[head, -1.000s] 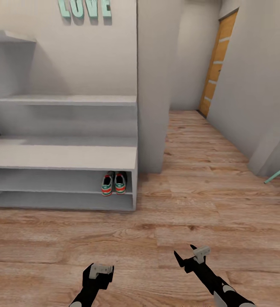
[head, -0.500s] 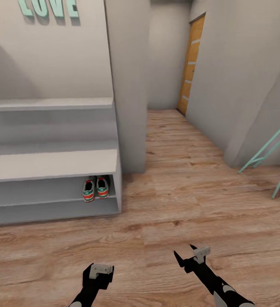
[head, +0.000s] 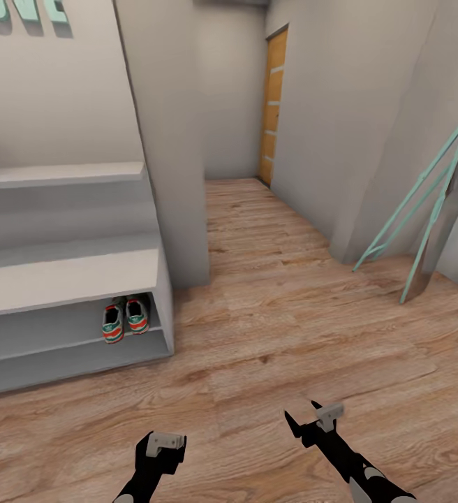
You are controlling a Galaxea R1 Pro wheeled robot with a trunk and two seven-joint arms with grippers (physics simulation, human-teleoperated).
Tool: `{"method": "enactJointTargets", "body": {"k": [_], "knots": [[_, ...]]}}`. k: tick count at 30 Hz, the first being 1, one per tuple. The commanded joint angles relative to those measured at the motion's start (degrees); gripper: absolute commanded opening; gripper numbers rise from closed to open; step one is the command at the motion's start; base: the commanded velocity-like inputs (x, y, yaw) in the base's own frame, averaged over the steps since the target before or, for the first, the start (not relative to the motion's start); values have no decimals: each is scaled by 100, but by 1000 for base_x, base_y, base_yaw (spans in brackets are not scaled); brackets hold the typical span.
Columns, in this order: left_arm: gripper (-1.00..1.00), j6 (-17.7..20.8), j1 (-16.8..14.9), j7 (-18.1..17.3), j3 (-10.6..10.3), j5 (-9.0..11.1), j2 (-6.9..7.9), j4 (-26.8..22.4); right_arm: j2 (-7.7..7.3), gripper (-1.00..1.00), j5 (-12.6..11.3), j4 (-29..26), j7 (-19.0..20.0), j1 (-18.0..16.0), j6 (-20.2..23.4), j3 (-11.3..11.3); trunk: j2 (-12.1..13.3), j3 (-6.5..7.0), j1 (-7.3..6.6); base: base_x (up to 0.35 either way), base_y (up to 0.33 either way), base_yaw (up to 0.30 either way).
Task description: Pick up the two gym shoes and the two sandals from the corridor floor and place them onto the hallstand (shoe rack) in the corridor, making sure they are on the rack and not on the floor. Arrange them so the two gym shoes are next to each other and the two sandals are next to each other.
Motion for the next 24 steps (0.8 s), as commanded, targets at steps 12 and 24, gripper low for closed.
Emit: {"method": "enactJointTargets", "body": {"k": [12, 24], "knots": [[100, 0, 0, 0, 0, 0, 0, 0, 0, 100, 0, 0, 0, 0, 0, -1, 0, 0, 0, 0, 0, -293], [100, 0, 0, 0, 0, -9, -3, 0, 0, 100, 0, 0, 0, 0, 0, -1, 0, 0, 0, 0, 0, -293]]}}
